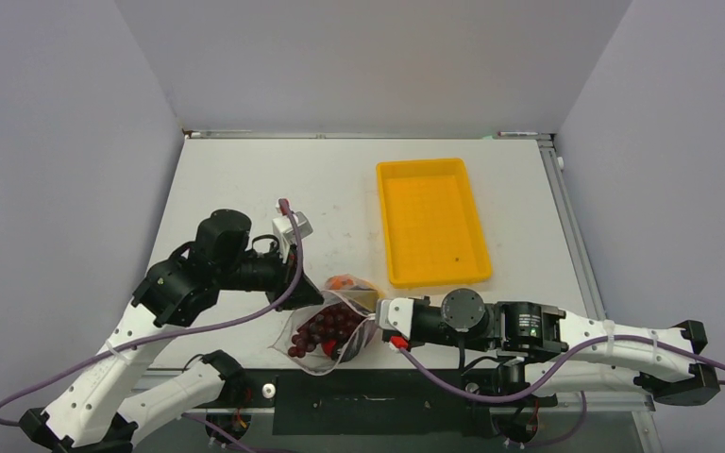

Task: Place the food in the zip-top bag and seal the zipper
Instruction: Zip the zipper food storage bag at the center of the board.

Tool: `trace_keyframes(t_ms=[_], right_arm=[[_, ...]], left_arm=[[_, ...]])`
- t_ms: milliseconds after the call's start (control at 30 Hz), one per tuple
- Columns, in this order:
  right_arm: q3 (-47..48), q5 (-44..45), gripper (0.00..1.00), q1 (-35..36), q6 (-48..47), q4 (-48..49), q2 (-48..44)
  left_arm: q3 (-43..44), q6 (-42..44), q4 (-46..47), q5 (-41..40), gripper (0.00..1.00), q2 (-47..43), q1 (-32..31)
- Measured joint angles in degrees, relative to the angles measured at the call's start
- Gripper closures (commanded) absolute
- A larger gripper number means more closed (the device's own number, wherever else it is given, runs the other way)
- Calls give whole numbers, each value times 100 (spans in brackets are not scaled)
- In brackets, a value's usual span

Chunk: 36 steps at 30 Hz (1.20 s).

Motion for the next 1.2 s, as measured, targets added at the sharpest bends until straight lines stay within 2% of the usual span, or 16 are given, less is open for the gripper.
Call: trace_keyframes(t_ms=[133,233,433,533,800,1200], right_arm=[[164,2,95,0,181,-44,48],[332,22,95,9,354,-48,68],[675,70,95,85,743,-136,192],[796,90,95,131,898,-160,302],[1023,133,95,227,1187,-341,483],[1073,236,95,262,1456,-378,503]], left_arm=[[48,-2,17,-79,68,-127,0],[201,-20,87,-186,59,-334,0],[612,22,286,-396,31,-743,0],[680,31,551,-476,22,-925,0],[466,-50,1534,-76,12,-927,0],[-868,-682,3143,949,12,-715,-17]])
